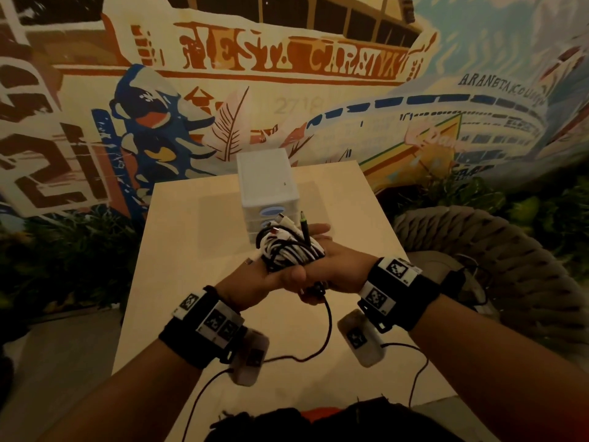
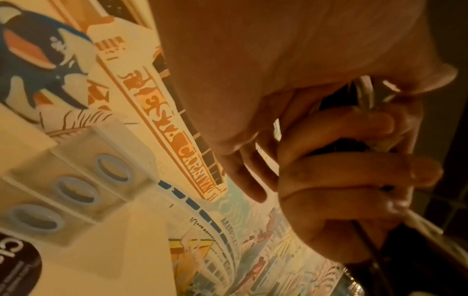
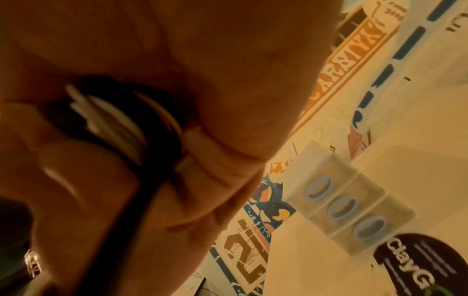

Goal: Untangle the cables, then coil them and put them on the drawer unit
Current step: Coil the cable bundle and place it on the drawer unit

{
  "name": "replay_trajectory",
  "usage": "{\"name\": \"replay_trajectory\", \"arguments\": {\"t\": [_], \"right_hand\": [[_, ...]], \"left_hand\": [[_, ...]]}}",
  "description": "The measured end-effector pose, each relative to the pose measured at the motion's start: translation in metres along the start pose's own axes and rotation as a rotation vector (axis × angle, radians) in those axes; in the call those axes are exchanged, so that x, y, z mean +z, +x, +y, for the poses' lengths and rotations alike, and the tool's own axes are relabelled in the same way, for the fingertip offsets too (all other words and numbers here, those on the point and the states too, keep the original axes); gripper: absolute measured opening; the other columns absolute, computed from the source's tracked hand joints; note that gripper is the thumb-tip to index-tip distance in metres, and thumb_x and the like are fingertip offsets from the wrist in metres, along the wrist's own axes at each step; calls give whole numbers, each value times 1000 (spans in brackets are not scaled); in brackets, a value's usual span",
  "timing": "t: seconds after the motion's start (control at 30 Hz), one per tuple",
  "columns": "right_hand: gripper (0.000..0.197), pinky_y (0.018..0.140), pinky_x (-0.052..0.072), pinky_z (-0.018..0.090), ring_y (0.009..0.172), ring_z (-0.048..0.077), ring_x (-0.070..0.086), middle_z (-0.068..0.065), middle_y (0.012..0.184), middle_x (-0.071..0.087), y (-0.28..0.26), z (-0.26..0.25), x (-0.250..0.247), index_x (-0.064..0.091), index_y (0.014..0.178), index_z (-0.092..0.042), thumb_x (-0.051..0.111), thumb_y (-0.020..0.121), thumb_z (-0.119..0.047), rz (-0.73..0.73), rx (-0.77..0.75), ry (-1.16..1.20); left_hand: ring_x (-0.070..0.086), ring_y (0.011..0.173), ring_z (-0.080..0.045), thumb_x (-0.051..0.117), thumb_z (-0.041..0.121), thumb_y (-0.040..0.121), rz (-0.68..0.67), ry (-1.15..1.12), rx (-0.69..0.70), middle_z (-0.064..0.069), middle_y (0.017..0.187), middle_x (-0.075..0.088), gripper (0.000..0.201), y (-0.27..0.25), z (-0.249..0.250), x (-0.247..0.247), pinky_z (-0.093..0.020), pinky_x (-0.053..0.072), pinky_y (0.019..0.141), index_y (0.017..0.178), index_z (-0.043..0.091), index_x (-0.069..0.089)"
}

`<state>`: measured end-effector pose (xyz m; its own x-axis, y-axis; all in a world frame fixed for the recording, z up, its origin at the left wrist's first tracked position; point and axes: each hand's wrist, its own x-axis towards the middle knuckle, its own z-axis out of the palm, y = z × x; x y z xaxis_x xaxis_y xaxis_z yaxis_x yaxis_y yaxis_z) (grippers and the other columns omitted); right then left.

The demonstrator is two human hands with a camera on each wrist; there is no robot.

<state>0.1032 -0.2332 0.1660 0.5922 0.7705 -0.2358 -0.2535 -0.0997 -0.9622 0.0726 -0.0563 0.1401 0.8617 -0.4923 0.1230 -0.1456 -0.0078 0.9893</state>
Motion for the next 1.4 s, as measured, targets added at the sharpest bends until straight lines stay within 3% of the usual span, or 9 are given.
{"name": "replay_trajectory", "arguments": {"t": [0.1, 0.23, 0.33, 0.47, 0.67, 0.87, 1.03, 1.27, 1.4], "right_hand": [[28, 54, 53, 33, 56, 28, 62, 13, 75, 65, 1, -7, 2, 64, 102, -5, 68, 74, -9, -60, 27, -31], [38, 59, 55, 41, 67, 40, 67, 21, 83, 67, 5, -8, 3, 60, 104, 0, 70, 73, -18, -74, 67, -65], [20, 66, 53, 46, 76, 49, 67, 26, 87, 69, 7, -7, 0, 60, 104, 2, 61, 92, -15, -65, 124, -184], [30, 57, 47, 31, 61, 31, 59, 15, 68, 62, 7, 1, -7, 63, 91, -7, 56, 102, -35, -36, 157, -324], [31, 59, 51, 32, 58, 22, 59, 4, 67, 62, 8, 16, -9, 66, 96, -7, 57, 101, -37, -38, 186, -479], [29, 58, 47, 25, 52, 13, 52, -6, 54, 57, 8, 26, -13, 62, 76, -22, 67, 95, -44, 0, 291, -670], [25, 63, 40, 10, 59, -4, 51, -16, 73, 56, 4, 38, -20, 65, 109, -22, 63, 97, -44, 36, 244, -750], [47, 52, 32, 24, 53, 11, 31, -6, 65, 40, -3, 53, -27, 74, 87, -25, 32, 107, -25, 182, 302, -417], [46, 55, 29, 27, 54, 13, 29, -1, 63, 40, -1, 45, -18, 53, 66, -18, 31, 105, -24, 272, 306, -353]], "left_hand": [[73, 92, -28, 73, 60, 85, 33, -142, 10, -3, 113, 74, 44, 1, 4, 0, -47, 58, 74, 117, 30, 72], [62, 111, -55, 75, 53, 85, 50, -201, 0, -12, 145, 57, 62, 4, 8, -3, -76, 49, 81, 131, 13, 61], [63, 119, -44, 77, 39, 85, 146, -201, -13, -17, 127, 69, 30, 7, 10, -2, -62, 51, 95, 108, 19, 74], [67, 66, -46, 74, 32, 85, 224, -82, -22, -21, 80, 71, 28, 11, 11, -9, -64, 55, 67, 95, 5, 70], [71, 78, -47, 84, 25, 84, 93, 121, -25, -17, 96, 74, 31, 12, 12, -10, -64, 58, 65, 112, 20, 71], [71, 90, -12, 83, 25, 85, 90, 395, -25, 9, 92, 74, 19, 12, 1, -5, -36, 58, 81, 101, 26, 73], [68, 84, -7, 79, 30, 85, 126, 620, -10, 11, 86, 72, 18, 12, 1, -16, -33, 56, 74, 100, 23, 74], [55, 69, -16, 76, 23, 80, 19, 1075, -161, 11, 70, 58, 19, 11, -10, -24, -30, 39, 62, 79, 28, 57], [62, 74, -18, 69, 30, 82, -37, 1208, -196, 5, 82, 69, 9, 12, -19, -20, -31, 47, 64, 89, 26, 65]]}}
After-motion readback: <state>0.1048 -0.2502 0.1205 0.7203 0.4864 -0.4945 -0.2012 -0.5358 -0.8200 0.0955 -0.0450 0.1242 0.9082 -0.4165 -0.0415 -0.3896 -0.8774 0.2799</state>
